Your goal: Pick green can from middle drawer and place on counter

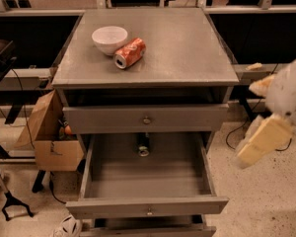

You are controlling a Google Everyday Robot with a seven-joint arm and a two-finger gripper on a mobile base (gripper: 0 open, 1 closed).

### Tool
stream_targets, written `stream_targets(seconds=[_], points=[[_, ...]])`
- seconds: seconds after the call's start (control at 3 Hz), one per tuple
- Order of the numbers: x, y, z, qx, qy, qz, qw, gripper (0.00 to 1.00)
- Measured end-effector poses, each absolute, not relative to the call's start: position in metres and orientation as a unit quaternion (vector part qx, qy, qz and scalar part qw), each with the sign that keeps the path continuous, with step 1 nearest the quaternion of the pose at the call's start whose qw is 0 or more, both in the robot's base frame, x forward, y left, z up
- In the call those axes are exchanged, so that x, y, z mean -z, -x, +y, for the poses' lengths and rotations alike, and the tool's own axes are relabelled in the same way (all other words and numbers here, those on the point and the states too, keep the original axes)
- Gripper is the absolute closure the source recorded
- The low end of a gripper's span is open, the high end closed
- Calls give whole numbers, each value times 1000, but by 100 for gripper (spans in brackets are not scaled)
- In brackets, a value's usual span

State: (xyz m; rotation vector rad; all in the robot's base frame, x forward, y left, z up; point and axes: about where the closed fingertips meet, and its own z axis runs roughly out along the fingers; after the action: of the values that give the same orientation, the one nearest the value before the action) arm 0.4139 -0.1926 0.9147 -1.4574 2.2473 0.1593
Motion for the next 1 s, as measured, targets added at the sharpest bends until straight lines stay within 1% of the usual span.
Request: stream_targets(seconds=[0.33, 0.67, 1.0], points=[[-861, -393, -159, -136, 472, 830, 263, 0], [-792, -387, -87, -255, 403, 838, 265, 0], [-790, -394, -61, -282, 377, 835, 284, 0]])
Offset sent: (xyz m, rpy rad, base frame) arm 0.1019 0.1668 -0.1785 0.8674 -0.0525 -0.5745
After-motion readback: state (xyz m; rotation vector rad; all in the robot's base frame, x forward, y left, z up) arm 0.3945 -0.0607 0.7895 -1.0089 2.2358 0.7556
